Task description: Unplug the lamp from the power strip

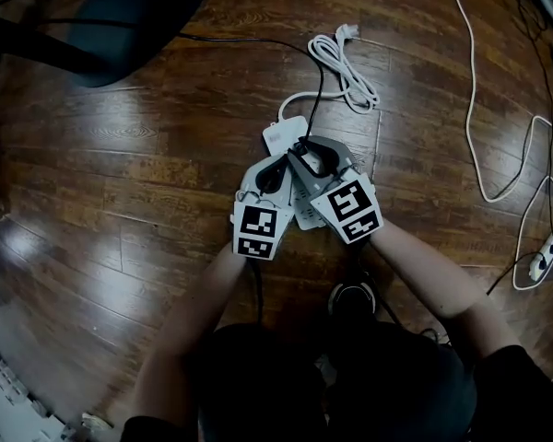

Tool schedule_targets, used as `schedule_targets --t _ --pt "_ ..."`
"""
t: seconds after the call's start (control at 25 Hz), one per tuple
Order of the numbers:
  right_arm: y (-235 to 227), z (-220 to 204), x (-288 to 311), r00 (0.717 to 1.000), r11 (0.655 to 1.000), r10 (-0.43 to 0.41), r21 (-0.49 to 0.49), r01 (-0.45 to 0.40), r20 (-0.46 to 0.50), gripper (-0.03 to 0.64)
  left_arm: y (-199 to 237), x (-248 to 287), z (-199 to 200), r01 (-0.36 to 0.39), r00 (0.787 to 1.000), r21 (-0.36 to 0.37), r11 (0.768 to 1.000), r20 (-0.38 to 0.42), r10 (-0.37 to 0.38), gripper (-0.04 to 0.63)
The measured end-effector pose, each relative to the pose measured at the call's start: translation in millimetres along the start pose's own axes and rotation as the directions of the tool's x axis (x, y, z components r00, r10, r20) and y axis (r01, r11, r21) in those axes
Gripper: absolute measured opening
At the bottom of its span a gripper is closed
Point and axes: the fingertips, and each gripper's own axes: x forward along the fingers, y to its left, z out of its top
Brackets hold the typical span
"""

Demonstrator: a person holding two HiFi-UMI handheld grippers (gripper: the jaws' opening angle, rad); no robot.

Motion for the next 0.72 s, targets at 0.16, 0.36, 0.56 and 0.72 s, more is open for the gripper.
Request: schedule_targets --t 0.16,0.36,0.56,0.72 --pt "-5.9 -6.3 6.9 0.995 0.998 -0.056 -0.033 0.054 -0.080 0.077 -0.7 2.5 1.6 0.003 1.000 0.032 0.999 -0.003 -0.002 0.000" --pt "-6.6 -5.2 4.2 0.995 0.997 -0.075 -0.026 0.074 -0.064 0.061 -0.6 2.2 1.3 -0.005 1.000 0.030 1.000 -0.008 0.006 0.000" --pt "-8.4 -4.7 3.0 0.994 0.996 -0.090 -0.019 0.090 -0.059 0.058 -1.2 3.3 1.5 0.008 1.000 0.031 0.999 -0.019 -0.007 0.000" --pt "-9.1 -4.5 2.9 0.995 0.996 -0.087 -0.002 0.087 -0.053 0.058 -1.0 3.2 1.5 0.008 1.000 0.024 1.000 -0.019 -0.007 0.000"
